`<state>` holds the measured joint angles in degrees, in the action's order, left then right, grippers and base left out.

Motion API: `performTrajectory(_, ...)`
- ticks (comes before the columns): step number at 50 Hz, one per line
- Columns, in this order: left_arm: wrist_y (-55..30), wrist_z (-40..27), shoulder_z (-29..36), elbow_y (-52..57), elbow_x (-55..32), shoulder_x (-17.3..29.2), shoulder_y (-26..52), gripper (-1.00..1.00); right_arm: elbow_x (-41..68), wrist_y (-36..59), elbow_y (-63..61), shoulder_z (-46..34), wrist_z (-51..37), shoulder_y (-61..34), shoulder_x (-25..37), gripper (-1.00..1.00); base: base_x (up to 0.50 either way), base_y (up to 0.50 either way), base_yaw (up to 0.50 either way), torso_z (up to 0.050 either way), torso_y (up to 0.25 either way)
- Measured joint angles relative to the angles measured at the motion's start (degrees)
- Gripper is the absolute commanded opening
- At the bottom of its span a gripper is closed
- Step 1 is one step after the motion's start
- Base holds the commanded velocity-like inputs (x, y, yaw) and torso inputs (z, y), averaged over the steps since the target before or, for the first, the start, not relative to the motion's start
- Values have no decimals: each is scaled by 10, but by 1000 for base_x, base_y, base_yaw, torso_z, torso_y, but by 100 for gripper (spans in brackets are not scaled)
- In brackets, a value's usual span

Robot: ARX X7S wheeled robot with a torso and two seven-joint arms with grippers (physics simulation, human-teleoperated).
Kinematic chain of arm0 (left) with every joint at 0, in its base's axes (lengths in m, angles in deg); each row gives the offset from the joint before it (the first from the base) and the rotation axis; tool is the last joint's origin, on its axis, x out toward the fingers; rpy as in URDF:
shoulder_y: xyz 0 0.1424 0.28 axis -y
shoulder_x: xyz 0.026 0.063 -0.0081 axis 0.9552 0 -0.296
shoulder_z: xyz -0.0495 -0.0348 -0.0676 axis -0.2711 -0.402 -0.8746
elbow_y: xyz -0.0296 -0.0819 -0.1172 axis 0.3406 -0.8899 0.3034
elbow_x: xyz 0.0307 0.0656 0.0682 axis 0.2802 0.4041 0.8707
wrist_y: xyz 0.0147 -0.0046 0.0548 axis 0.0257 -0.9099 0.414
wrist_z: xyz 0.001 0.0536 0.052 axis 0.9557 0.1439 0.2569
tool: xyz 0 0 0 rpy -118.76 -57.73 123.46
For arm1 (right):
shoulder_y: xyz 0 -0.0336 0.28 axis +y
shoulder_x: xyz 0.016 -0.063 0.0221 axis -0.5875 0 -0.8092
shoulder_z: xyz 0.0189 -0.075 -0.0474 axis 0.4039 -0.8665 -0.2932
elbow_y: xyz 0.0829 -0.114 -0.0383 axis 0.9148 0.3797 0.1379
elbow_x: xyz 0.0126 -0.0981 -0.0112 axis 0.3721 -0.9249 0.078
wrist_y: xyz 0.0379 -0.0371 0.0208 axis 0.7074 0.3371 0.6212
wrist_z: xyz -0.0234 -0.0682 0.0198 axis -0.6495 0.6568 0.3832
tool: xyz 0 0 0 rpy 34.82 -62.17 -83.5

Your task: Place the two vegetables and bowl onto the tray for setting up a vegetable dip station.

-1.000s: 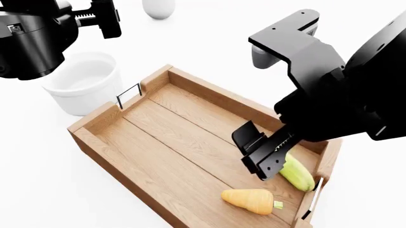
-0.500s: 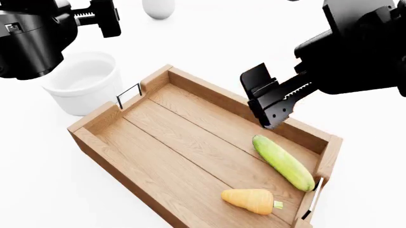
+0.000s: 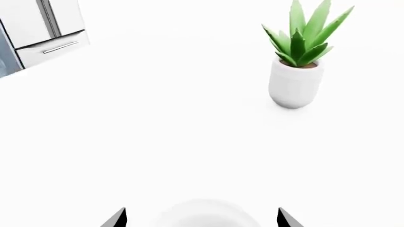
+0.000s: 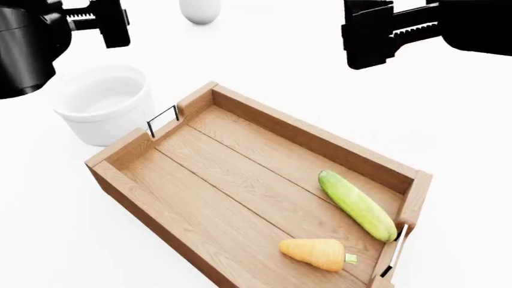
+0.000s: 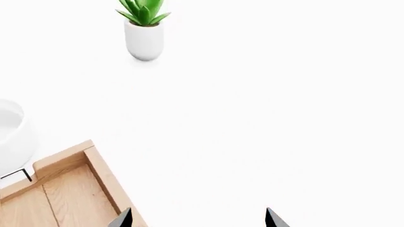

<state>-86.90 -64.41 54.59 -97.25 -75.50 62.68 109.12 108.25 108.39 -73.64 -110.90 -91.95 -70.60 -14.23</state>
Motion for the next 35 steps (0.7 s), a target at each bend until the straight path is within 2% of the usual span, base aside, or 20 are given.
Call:
performTrajectory(12, -15, -135, 3, 21, -104, 30, 25, 100, -4, -20, -19, 11, -14, 9, 16, 100, 0, 0, 0, 0, 0)
performTrajectory(16, 10, -163, 67, 25, -170, 53, 59, 100, -4, -24, -23, 12, -17, 12, 20, 100, 0, 0, 0, 0, 0)
performTrajectory(26, 98, -196, 294, 27, -353, 100, 204, 100, -6, -31, -27, 14, -18, 23, 22, 100, 0, 0, 0, 0, 0)
performTrajectory(35, 128, -205, 423, 1, -481, 109, 279, 100, -10, -33, -27, 14, -18, 28, 21, 100, 0, 0, 0, 0, 0)
